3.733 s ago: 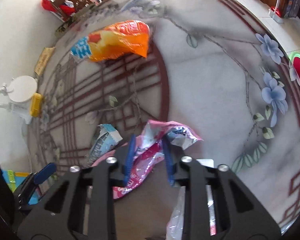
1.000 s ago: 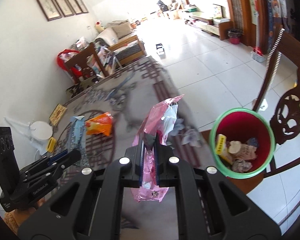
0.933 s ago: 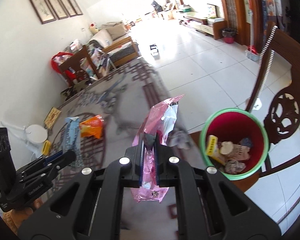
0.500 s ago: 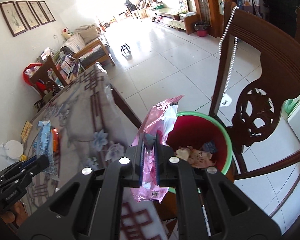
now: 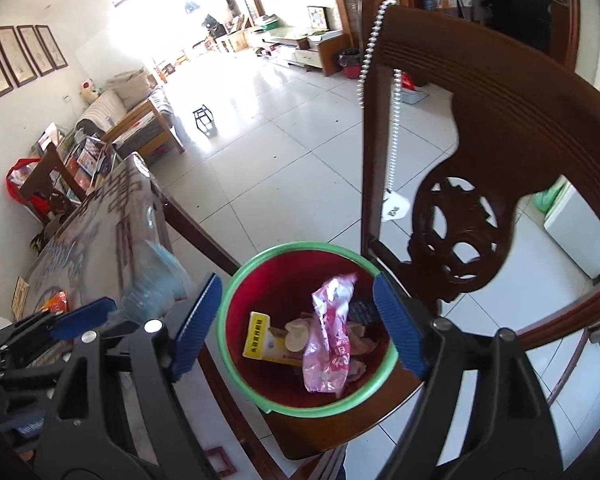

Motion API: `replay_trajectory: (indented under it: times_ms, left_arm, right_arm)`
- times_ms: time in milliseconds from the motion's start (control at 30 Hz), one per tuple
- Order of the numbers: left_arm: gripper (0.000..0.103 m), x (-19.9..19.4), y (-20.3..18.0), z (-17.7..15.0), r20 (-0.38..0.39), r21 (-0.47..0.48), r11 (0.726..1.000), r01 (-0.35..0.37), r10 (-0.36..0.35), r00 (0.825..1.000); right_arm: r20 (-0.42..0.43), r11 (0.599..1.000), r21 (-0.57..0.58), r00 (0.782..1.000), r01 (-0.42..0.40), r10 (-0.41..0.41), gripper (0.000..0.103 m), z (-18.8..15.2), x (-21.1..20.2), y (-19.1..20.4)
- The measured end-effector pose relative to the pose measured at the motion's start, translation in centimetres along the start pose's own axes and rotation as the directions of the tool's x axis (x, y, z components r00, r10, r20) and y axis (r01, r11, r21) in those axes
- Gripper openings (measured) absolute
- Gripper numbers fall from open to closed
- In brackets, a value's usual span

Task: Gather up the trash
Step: 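Return both open tools to the table toward the bottle and snack bag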

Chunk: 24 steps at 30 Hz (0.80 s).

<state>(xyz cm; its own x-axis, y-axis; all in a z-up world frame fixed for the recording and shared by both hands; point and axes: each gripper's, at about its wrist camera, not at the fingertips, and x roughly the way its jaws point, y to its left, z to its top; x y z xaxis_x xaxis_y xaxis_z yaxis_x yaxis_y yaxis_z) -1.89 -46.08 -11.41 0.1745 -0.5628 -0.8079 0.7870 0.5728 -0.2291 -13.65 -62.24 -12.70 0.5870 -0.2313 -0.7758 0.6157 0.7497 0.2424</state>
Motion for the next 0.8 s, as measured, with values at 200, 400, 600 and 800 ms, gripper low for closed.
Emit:
replay_trajectory:
  times_ms: [200, 400, 600, 800]
  left_arm:
    - [0.061, -3.4, 2.1, -1.3, 0.036, -0.028, 1.000, -0.010, 0.011, 0.999]
    - [0.066, -8.9, 7.8, -3.5, 0.087, -0.108, 0.990, -0.094, 0.104, 0.991]
    - [0.068, -14.0, 14.9, -7.1, 0.102, -0.179, 0.958, -0.223, 0.243, 0.965]
    - [0.068, -18.3, 22.2, -11.0, 0.081, -0.244, 0.902, -0.357, 0.386, 0.919]
  right_arm:
    - [-0.034, 0.999, 0.044, 0.999, -0.007, 0.008, 0.076, -2.2, -1.8, -0.2]
    - [-0.120, 0.993, 0.014, 0.986, -0.113, 0.114, 0.077, -5.9, -1.8, 5.7]
    - [-0.267, 0.969, -0.052, 0.939, -0.240, 0.218, 0.077, -11.0, -0.7, 14.5]
    - [-0.443, 0.924, -0.115, 0.852, -0.364, 0.280, 0.082, -17.1, 0.4, 24.1]
